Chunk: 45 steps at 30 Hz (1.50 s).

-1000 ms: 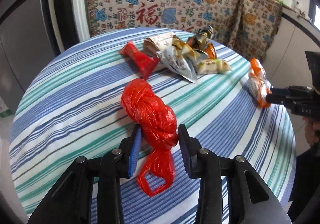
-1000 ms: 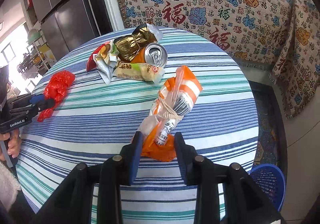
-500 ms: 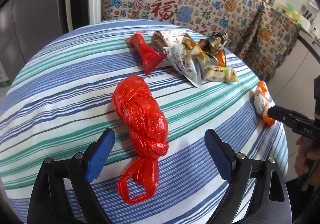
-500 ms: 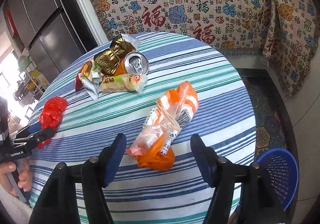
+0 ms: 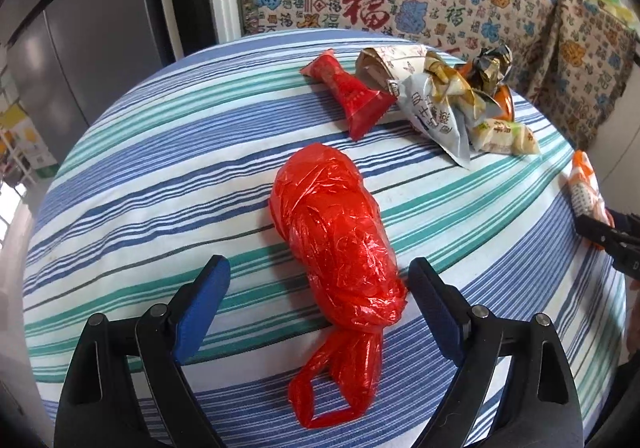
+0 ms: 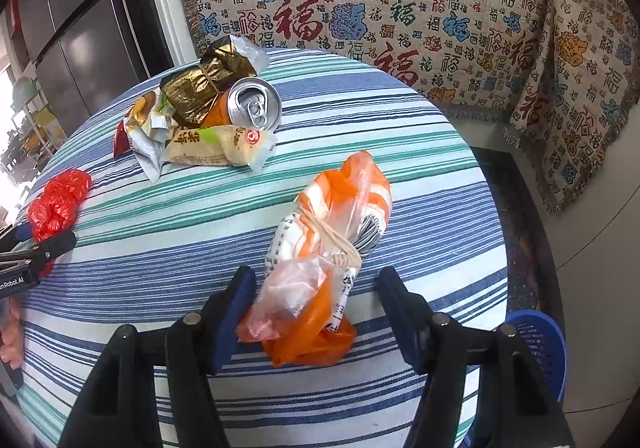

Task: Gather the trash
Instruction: 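Carry wrapper and red bag over the blue wastebasket and open both tools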

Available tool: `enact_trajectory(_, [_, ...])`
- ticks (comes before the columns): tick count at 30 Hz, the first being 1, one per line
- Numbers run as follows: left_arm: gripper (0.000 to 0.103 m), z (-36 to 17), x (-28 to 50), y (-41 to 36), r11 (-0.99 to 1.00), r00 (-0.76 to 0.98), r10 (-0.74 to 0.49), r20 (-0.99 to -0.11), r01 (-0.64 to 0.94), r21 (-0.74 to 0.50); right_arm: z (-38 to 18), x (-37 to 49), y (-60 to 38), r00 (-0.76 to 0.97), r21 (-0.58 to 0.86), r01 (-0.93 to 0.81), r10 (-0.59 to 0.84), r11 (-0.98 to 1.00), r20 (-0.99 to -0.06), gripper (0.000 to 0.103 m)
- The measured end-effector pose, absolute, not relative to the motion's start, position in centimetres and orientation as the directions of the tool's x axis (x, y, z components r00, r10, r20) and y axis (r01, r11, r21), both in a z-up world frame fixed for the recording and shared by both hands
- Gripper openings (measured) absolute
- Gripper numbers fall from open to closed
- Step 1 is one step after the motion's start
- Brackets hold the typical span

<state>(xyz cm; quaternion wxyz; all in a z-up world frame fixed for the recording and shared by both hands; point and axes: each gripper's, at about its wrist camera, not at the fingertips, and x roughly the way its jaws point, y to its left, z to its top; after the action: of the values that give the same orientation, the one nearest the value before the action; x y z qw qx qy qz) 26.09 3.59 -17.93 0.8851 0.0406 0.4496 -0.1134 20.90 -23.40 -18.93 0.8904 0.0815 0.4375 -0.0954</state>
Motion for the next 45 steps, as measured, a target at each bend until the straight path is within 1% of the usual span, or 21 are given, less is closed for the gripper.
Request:
enact_trajectory(3, [0.091,-17.3,25.9,3.8,0.971,0.581,-0.183,-0.793,0.235,-0.052,-18.2,20.5,-23.8,0.621,0.091,0.244,-0.084,0.965,-0.780,0.065])
enact_trajectory(7, [0.091,-16.5,25.8,3.8,0.969,0.612,-0.188,-0.768,0.243,-0.044,-17.3,20.3,-24.3,0.652,0.131,0.248,-0.066,0.960,-0.755,0.066])
enact_trajectory(8, [0.082,-16.6,25.9,3.8,0.968,0.609,-0.191,-0.770,0.246,-0.045,-17.5,20.5,-24.4,0.646,0.145,0.252,-0.055,0.957,-0.761,0.066])
enact_trajectory(9, [0.057,-16.8,26.1,3.7,0.965,0.597,-0.204,-0.776,0.255,-0.057,-17.8,20.6,-24.6,0.631,0.154,0.260,-0.047,0.953,-0.774,0.062])
enact_trajectory(10, [0.039,-17.0,26.2,3.6,0.960,0.578,-0.225,-0.785,0.268,-0.078,-18.1,20.8,-24.8,0.619,0.160,0.264,-0.040,0.951,-0.784,0.041])
enact_trajectory(11, [0.032,-17.1,26.3,3.5,0.958,0.568,-0.236,-0.788,0.273,-0.090,-18.2,20.7,-24.9,0.620,0.168,0.267,-0.036,0.949,-0.784,0.040])
enact_trajectory(13, [0.031,-16.7,25.9,3.2,0.957,0.593,-0.236,-0.770,0.279,-0.078,-17.8,20.4,-24.8,0.626,0.154,0.264,-0.048,0.952,-0.778,0.040])
enact_trajectory(19, [0.030,-14.0,24.3,1.4,0.932,0.633,-0.310,-0.710,0.351,-0.095,-15.5,18.9,-24.9,0.673,0.150,0.241,-0.053,0.959,-0.738,0.040])
enact_trajectory(24, [0.030,-12.3,22.9,-2.1,0.895,0.624,-0.371,-0.688,0.439,-0.084,-13.9,16.6,-26.5,0.693,0.146,0.260,-0.079,0.955,-0.716,0.040])
enact_trajectory(30, [0.030,-11.3,20.5,-7.6,0.833,0.579,-0.455,-0.677,0.546,-0.093,-12.7,12.6,-30.0,0.701,0.118,0.316,-0.148,0.941,-0.698,0.040])
enact_trajectory(35, [0.030,-10.6,18.6,-12.6,0.771,0.526,-0.528,-0.666,0.626,-0.116,-12.6,8.8,-34.0,0.681,0.111,0.395,-0.210,0.912,-0.701,0.040])
enact_trajectory(45, [0.030,-9.9,13.4,-23.9,0.612,0.373,-0.658,-0.654,0.771,-0.176,-12.3,1.6,-40.7,0.643,0.115,0.523,-0.302,0.845,-0.703,0.040])
